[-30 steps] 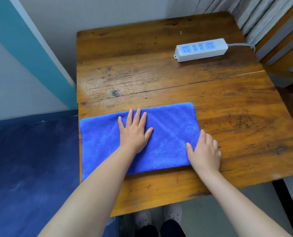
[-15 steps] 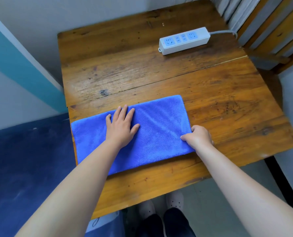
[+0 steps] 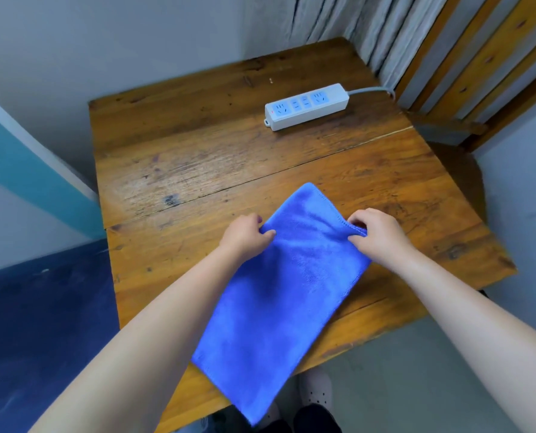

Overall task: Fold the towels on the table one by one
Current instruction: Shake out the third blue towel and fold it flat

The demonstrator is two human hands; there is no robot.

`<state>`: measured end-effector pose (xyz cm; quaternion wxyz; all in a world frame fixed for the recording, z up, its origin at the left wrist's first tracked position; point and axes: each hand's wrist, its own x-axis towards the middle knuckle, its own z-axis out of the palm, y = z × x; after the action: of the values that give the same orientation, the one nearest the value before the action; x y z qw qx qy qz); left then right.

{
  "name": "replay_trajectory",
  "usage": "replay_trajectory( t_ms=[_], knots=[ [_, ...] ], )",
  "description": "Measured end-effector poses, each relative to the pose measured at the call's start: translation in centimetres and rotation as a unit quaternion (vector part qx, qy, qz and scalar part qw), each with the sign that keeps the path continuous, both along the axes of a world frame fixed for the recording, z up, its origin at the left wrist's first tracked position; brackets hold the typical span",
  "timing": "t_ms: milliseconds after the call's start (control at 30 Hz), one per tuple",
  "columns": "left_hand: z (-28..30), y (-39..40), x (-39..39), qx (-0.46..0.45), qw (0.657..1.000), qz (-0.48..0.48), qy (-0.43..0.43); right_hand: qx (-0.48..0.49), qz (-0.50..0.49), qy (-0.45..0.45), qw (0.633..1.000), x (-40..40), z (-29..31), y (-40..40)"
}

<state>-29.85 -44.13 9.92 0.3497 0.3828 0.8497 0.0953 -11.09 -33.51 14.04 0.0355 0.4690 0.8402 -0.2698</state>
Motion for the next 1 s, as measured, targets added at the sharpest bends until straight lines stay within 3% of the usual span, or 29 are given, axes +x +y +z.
replay_trajectory(
  t_ms=[167, 333, 567, 800, 1000],
  knots=[
    [0.4, 3.8, 0.8, 0.105, 0.963, 0.104, -0.224, -0.027, 0.071, 0.095, 0.993, 1.0, 2.3, -1.6],
    [1.9, 4.3, -0.5, 0.146, 0.926, 0.105, -0.333, -0.062, 0.095, 0.133, 0.985, 2.4, 3.3, -3.0],
    [4.8, -1.4, -2.8, 0.135, 0.936, 0.038, -0.322, -0.089, 0.038, 0.206, 0.974, 2.4, 2.2, -8.7],
    [3.9, -8.9, -4.2, 0.051, 0.974, 0.005, -0.22, -0.089, 0.16, 0.185, 0.966, 1.9, 0.3, -16.3],
    [2.9, -14.0, -4.4, 0.021, 0.968, 0.037, -0.248, -0.034, 0.226, 0.161, 0.96, 1.6, -2.0, -21.9]
  ],
)
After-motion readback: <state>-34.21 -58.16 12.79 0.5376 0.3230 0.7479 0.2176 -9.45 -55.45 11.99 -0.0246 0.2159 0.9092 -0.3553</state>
